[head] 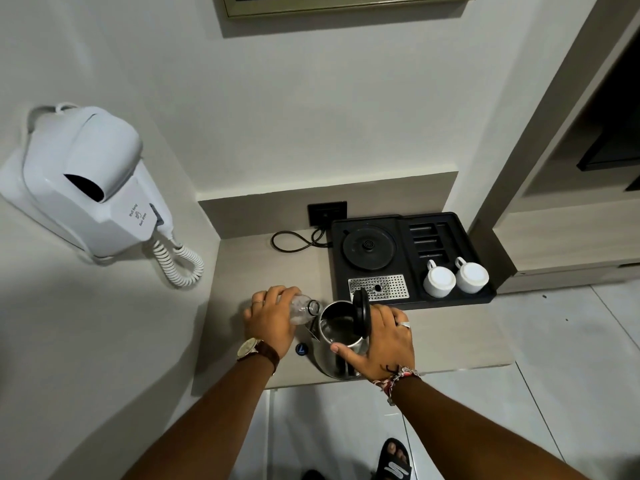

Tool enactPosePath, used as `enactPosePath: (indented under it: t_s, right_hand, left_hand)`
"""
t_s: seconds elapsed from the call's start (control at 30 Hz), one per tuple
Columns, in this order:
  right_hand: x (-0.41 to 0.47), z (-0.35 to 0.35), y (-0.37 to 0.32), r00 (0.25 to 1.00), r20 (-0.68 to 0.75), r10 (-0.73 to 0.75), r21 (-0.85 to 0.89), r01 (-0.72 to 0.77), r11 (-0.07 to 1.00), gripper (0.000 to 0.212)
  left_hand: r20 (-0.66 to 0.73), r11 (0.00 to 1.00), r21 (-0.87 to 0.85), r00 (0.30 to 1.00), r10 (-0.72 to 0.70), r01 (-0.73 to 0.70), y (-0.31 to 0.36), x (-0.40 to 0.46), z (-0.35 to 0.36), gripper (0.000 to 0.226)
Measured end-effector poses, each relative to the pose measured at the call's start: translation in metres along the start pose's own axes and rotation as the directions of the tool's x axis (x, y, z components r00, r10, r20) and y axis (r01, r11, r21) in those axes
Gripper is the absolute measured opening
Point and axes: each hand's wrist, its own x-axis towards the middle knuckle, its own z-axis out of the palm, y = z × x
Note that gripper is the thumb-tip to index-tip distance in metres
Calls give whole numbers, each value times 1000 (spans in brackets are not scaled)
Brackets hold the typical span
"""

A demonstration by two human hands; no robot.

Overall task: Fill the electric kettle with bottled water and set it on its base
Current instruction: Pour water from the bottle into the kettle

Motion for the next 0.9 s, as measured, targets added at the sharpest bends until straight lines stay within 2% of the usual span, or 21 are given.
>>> enactPosePath:
  t_s: [0.1,0.23,0.33,0.43,0.53,0.6,0.67,0.7,0.73,0.8,0.9]
  right_hand:
    - [0,0,0,1000,10,4,0,-4,1000,93]
    - [0,0,0,1000,5,-5,-10,5,1000,93]
    - [1,0,1,1000,18,-7,-8,7,1000,94]
    - [0,-1,0,1000,12,-8,-21,8,1000,91]
    - [1,-1,1,999,36,0,-22,1,1000,93]
    - [1,-1,1,999,42,2,-20,-1,1000,95]
    - [1,-1,1,999,46,8,-18,-7,1000,95]
    - [1,0,2,999,50,9,-18,-8,1000,95]
    - [0,0,2,998,58,11,-21,-10,1000,96]
    - [0,1,3,997,75,11,-32,-9,999,96]
    - [0,2,5,996,81,22,-34,-19,999,98]
  left_hand:
    - [-54,981,-189,997,-56,45,-12,4,7,68]
    - [-42,851,-483,966,-256,205,-28,10,15,75]
    - [57,744,-567,918,-393,353,-35,10,23,83]
    - [81,666,-623,881,-466,410,-41,7,29,88]
    - [112,646,-641,884,-454,413,-46,2,30,91]
    - [204,630,-621,872,-445,467,-50,-5,35,100]
    - [362,683,-438,810,-461,584,-49,-19,42,101]
    - [426,740,-315,786,-449,594,-47,-27,46,93]
    - [453,808,-231,795,-404,543,-44,-33,52,80]
    - [431,924,-152,865,-259,352,-33,-41,61,58]
    - [407,997,-29,912,-55,73,-14,-42,74,46]
